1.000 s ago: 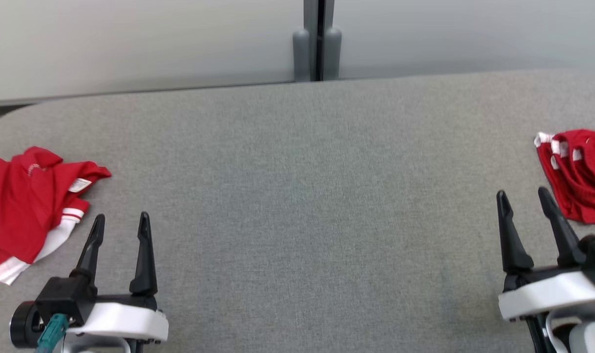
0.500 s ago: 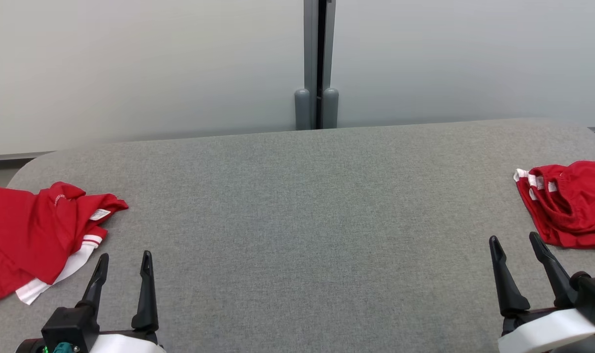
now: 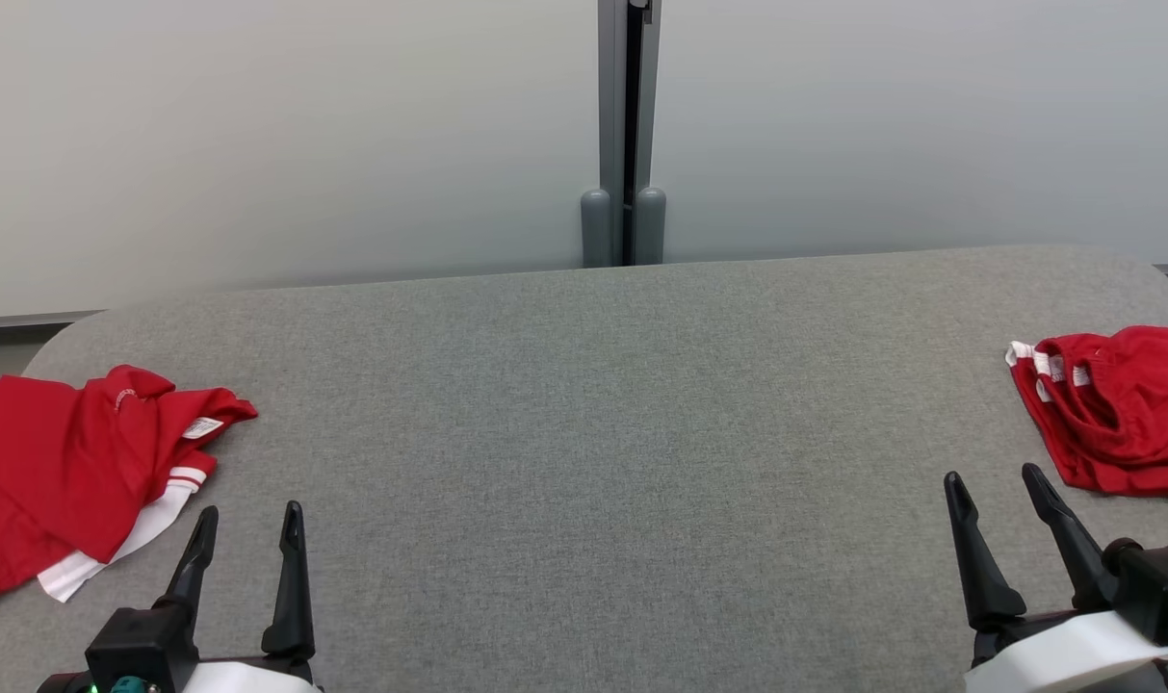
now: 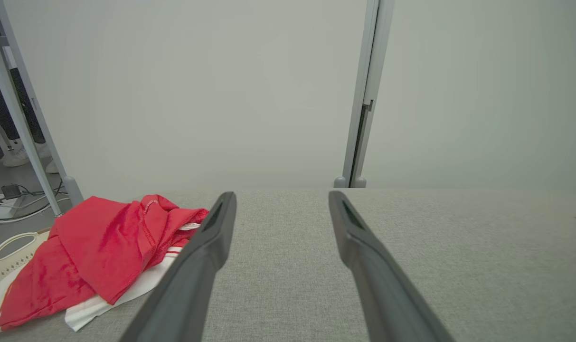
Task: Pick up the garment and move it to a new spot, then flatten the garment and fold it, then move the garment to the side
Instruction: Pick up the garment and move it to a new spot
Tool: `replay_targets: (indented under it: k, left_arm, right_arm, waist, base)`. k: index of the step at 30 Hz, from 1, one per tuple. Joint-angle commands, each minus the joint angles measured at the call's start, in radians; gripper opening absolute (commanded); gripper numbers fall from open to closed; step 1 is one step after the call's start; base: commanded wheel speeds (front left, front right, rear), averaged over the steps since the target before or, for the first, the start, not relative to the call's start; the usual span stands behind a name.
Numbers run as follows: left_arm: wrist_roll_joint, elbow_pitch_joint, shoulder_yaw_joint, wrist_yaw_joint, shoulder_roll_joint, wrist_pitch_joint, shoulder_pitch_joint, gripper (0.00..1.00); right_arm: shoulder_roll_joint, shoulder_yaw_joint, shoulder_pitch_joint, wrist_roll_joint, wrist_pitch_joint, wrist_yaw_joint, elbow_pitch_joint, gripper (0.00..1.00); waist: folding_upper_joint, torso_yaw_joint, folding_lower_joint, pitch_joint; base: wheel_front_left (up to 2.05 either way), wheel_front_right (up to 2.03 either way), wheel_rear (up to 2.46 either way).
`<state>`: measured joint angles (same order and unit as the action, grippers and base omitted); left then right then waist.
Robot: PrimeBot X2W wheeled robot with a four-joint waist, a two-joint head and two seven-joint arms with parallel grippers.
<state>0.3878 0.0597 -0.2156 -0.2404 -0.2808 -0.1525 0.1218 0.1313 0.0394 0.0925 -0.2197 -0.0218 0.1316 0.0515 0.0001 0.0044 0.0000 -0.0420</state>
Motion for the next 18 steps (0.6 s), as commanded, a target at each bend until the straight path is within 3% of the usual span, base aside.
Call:
replay_targets:
  k: [1, 18]
  left_arm:
    - [0.003, 0.006, -0.002, -0.007, -0.007, 0.004, 0.012, 1.0]
    - [0.008, 0.012, -0.014, -0.006, -0.015, 0.017, -0.024, 1.0]
  right_arm:
    - [0.001, 0.002, 0.003, -0.004, 0.002, -0.002, -0.001, 1.0]
    - [-0.005, -0.007, 0.006, 0.002, 0.003, -0.002, 0.007, 1.0]
  waist:
    - [-0.0001, -0.002, 0.0, -0.001]
    - [-0.0001, 0.03, 0.0, 0.005]
  base:
    - [0.0, 0.0, 0.0]
    - [0.0, 0.0, 0.0]
